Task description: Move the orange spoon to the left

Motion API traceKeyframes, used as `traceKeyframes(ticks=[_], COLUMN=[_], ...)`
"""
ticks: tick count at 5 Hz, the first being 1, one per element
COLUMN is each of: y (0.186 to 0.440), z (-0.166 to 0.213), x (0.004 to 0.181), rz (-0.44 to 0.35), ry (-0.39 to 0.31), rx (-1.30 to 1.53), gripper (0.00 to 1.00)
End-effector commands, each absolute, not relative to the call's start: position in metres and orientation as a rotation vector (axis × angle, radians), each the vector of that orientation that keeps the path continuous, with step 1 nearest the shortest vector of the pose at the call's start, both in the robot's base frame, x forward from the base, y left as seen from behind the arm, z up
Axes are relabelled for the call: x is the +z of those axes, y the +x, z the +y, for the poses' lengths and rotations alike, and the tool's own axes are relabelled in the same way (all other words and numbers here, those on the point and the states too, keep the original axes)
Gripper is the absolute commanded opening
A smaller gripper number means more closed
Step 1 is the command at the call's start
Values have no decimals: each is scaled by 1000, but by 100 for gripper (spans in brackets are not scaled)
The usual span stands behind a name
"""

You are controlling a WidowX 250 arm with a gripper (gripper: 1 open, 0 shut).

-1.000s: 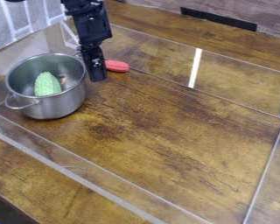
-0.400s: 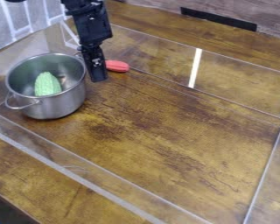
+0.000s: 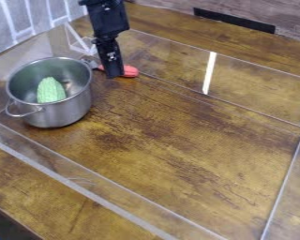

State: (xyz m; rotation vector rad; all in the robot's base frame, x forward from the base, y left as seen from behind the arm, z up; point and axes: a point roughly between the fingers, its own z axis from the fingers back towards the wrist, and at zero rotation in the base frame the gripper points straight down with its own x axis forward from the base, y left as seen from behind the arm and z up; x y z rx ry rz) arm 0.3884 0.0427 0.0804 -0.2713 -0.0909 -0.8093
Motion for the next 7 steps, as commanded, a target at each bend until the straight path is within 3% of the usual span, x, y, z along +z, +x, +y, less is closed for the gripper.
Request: traceKeyframes(ticks=[1,7], y=[399,414], z=[40,48], x=[97,86], rz=[-160,-207], ry=[-245,-273], rx=[-835,-837], gripper=[0,0])
